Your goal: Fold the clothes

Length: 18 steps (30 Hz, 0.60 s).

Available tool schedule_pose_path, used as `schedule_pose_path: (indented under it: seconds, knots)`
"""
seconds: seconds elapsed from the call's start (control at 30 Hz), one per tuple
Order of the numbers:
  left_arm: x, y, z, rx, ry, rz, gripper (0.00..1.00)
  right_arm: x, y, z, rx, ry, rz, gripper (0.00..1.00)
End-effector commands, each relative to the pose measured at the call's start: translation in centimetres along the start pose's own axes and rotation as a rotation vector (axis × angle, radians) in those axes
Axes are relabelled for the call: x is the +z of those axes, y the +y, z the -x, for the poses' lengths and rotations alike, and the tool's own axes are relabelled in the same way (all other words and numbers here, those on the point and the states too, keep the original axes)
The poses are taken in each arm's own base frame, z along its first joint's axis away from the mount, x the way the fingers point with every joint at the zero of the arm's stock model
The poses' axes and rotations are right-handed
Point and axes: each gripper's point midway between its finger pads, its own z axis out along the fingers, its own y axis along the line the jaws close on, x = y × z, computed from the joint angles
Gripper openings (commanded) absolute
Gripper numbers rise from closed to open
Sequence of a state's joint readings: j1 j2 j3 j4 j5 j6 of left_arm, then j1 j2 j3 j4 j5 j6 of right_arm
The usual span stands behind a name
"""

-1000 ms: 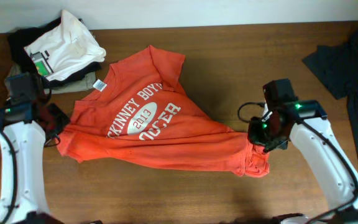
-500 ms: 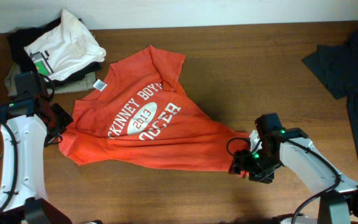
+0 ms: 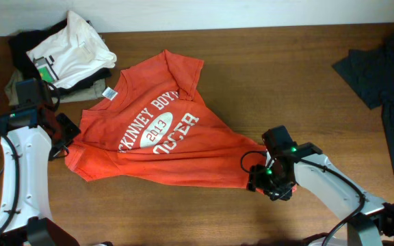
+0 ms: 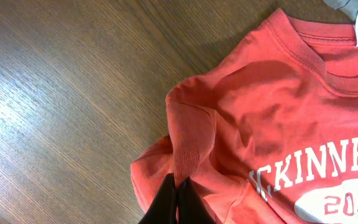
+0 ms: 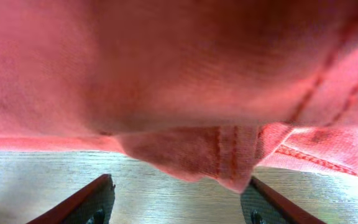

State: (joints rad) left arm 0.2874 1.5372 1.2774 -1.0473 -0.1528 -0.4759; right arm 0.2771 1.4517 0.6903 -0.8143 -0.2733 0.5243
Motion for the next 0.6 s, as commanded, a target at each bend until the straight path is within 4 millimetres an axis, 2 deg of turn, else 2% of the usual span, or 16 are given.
schedule_pose_path:
  seconds: [0.0,0.07,0.1,0.13,0.2,0.27,0.3,0.33,0.37,0.4,0.47,0.5,0.57]
  knots:
    - [-0.2,-0.2,0.4,-0.006,-0.007,-0.011,0.01,0.8,-1.2,-0.1,0.018,0.002,-0.059,0.69]
    - [-0.2,-0.2,0.4,-0.007,-0.009,-0.012,0.01,0.9,-1.0,0.3,0.014,-0.009,-0.052,0.68]
    - [-0.2,-0.2,0.5,-0.007,-0.01,-0.012,0.01,0.9,-0.9,0.3,0.014,-0.011,-0.05,0.64]
    - [-0.2,-0.2,0.5,-0.007,-0.01,-0.013,0.01,0.9,-0.9,0.4,0.013,-0.014,-0.048,0.54]
    - [-0.2,-0.2,0.5,-0.007,-0.01,-0.013,0.01,0.9,-0.7,0.5,0.011,-0.017,-0.038,0.4]
    - [-0.2,-0.2,0.5,-0.007,-0.01,-0.012,0.01,0.9,-0.6,0.7,0.01,-0.022,-0.036,0.31]
    - [-0.2,-0.2,0.5,-0.007,-0.011,-0.013,0.01,0.9,-0.7,0.8,0.011,-0.029,-0.042,0.23]
    - [-0.2,-0.3,0.5,-0.007,-0.012,-0.013,0.01,0.6,-0.7,1.2,0.011,-0.043,-0.047,0.1]
    - [-0.2,-0.3,0.5,-0.007,-0.013,-0.013,0.01,0.1,-0.5,1.8,0.008,-0.06,-0.055,0.04]
    - [-0.2,-0.3,0.5,-0.007,-0.013,-0.014,0.01,-0.9,-0.2,2.6,0.006,-0.082,-0.067,0.04]
    - [-1.5,0.2,0.0,-0.007,-0.017,-0.017,0.01,-4.4,1.6,4.3,-0.007,-0.134,-0.058,0.04]
    - [-2.5,0.4,0.1,-0.011,-0.039,-0.028,0.01,-6.0,2.1,4.9,-0.021,-0.164,-0.063,0.04]
    - [-6.0,0.8,0.4,-0.026,-0.126,-0.073,0.01,-10.9,3.3,5.8,-0.05,-0.251,-0.065,0.04]
